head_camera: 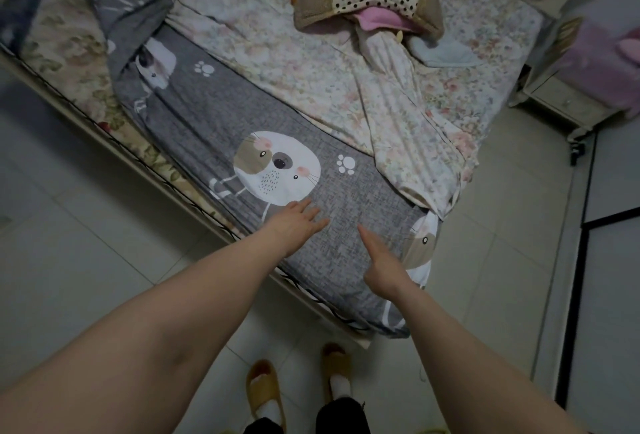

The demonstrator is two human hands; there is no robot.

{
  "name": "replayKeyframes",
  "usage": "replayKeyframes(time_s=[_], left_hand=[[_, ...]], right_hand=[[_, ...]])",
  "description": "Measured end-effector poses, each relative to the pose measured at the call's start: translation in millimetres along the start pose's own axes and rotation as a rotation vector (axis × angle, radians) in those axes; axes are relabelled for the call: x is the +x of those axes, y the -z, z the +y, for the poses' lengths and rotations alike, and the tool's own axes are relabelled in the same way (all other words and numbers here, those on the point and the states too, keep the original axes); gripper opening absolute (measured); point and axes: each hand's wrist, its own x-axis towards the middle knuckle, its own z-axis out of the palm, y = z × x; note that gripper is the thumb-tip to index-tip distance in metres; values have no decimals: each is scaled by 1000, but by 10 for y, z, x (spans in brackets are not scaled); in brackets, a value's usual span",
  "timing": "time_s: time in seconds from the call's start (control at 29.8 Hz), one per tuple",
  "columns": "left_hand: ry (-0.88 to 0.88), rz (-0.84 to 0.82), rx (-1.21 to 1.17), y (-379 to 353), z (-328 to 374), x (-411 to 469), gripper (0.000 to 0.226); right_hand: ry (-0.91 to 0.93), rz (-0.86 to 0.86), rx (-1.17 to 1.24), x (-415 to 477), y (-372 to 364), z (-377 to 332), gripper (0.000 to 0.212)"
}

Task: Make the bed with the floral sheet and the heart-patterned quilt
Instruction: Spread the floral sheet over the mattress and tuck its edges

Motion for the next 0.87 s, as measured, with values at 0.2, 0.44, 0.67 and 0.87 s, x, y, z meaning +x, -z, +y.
replayKeyframes(time_s=[0.2,0.44,0.67,0.87], left_hand=[[22,4,25,56,-60,-19,83],[33,0,17,-17,-143,-182,77],[65,-32,18,-58,-393,-280,79],[51,-11,33,-2,-509,-113,80]], right_hand=[[-7,-27,-40,55,54,-122,90],[-3,-54,-38,-34,-71,-96,89],[-3,-78,-26,100,-91,-197,88],[8,-60,0,281,-63,-220,87]])
